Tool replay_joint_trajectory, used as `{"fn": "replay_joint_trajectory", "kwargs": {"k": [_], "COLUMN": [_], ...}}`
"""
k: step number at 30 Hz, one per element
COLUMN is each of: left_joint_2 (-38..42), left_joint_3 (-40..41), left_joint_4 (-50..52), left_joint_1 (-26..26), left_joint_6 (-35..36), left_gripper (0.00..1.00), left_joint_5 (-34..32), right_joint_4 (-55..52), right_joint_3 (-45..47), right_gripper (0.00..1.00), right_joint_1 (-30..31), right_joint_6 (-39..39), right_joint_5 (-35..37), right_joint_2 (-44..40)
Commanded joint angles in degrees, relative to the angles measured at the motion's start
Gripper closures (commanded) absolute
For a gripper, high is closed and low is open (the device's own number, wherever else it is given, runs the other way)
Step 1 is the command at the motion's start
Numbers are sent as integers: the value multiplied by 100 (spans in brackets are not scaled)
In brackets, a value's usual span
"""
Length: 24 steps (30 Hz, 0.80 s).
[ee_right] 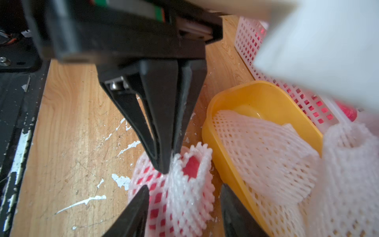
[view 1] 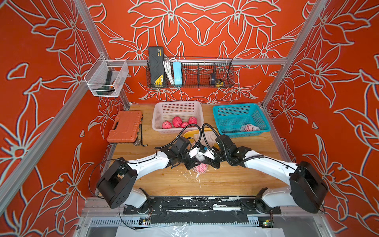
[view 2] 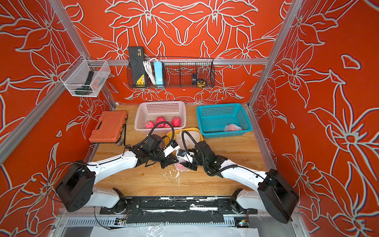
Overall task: Remove foam nets from apples
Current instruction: Remove the foam net from the apple.
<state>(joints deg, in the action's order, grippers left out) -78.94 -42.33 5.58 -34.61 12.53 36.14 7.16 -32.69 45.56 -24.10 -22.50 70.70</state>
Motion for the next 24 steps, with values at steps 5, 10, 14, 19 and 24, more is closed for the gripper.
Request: {"fn": "replay_joint_trajectory", "kwargs": {"k": [5, 10, 14, 19, 24], "left_joint_2": [380, 412, 347, 326, 275], "left_joint_3": [-74, -13, 48, 84, 93], "left_joint_4": [101, 94, 92, 25, -89], "left_joint_1": [-85, -142, -188, -247, -283], "left_joint_6": [47, 104, 132, 118, 60], "left_gripper": [98, 99, 99, 99, 99], "left_joint_5": [191, 192, 192, 202, 200], "right_joint_4": [-474, -418, -369, -316, -374], "right_joint_3": [-200, -232, -222, -279, -405], "right_gripper": [43, 50, 55, 63, 77], "right_joint_1": [-104, -131, -145, -154, -159], "right_joint_6": [-74, -78, -82, -69, -80], "right_joint_5": [-440, -717, -803, -895, -1098], "right_joint_2": [244, 248, 208, 246, 353]}}
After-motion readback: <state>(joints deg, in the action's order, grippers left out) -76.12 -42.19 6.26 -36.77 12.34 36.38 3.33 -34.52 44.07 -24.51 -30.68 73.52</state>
